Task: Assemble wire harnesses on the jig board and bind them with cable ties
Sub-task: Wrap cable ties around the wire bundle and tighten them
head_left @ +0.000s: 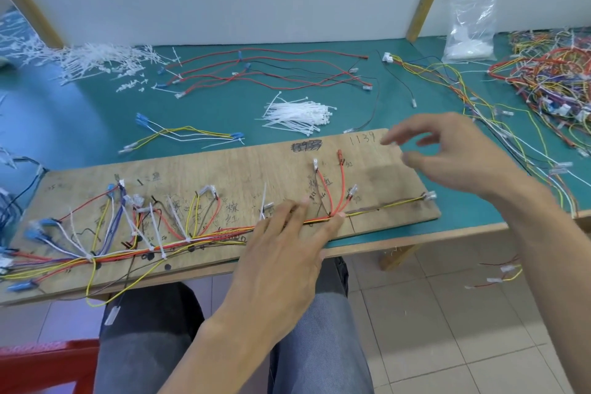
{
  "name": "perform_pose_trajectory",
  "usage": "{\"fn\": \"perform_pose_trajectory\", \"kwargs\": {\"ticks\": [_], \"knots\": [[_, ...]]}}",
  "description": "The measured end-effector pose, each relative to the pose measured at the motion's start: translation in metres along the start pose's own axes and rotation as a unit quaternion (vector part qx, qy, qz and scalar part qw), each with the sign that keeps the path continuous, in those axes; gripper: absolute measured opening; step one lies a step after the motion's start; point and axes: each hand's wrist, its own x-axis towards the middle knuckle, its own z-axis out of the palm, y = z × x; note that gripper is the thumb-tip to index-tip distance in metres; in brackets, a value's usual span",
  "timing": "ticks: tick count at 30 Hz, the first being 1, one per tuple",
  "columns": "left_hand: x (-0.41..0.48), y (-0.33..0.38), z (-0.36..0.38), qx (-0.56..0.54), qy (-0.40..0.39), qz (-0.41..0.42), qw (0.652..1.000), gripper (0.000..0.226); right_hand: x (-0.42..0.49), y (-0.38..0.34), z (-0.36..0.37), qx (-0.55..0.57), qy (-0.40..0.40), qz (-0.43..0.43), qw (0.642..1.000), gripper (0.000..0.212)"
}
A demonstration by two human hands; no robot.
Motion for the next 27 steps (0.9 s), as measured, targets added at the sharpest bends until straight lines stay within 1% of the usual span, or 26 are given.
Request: {"fn": "perform_pose_trajectory", "kwargs": {"ticks": [2, 3, 6, 10, 13, 16, 21, 23, 27], "knots": [[0.003, -0.003, -0.003, 0.010, 0.004, 0.000, 1.000, 0.059, 0.030, -0.025, 0.024, 0.000, 0.018, -0.005, 1.000, 0.014], [0.003, -0.004, -0.007, 0.005, 0.009, -0.012, 1.000, 0.058, 0.046, -0.034, 0.038, -0.001, 0.023, -0.004, 1.000, 0.009], [0.006, -0.007, -0.014, -0.031, 0.009, -0.040, 0.999, 0.052, 0.086, -0.048, 0.077, -0.011, 0.023, 0.005, 1.000, 0.008], [0.011, -0.008, -0.019, -0.025, -0.005, -0.048, 0.999, 0.051, 0.118, -0.050, 0.105, -0.044, 0.026, 0.047, 0.998, 0.007], [0.013, -0.005, -0.023, -0.017, -0.018, -0.061, 0.998, 0.051, 0.130, -0.045, 0.110, -0.047, 0.034, 0.067, 0.996, 0.008], [0.013, -0.008, -0.021, -0.032, -0.005, -0.061, 0.998, 0.049, 0.138, -0.040, 0.107, -0.039, 0.017, 0.070, 0.997, 0.013], [0.013, -0.011, -0.019, -0.043, 0.018, -0.057, 0.997, 0.049, 0.144, -0.038, 0.106, -0.067, -0.014, 0.043, 0.997, 0.024], [0.014, -0.011, -0.018, -0.046, 0.018, -0.060, 0.997, 0.050, 0.144, -0.037, 0.107, -0.050, -0.005, 0.037, 0.998, 0.022], [0.012, -0.012, -0.015, -0.049, 0.017, -0.062, 0.997, 0.049, 0.136, -0.037, 0.102, -0.016, 0.049, 0.030, 0.998, 0.009]]}}
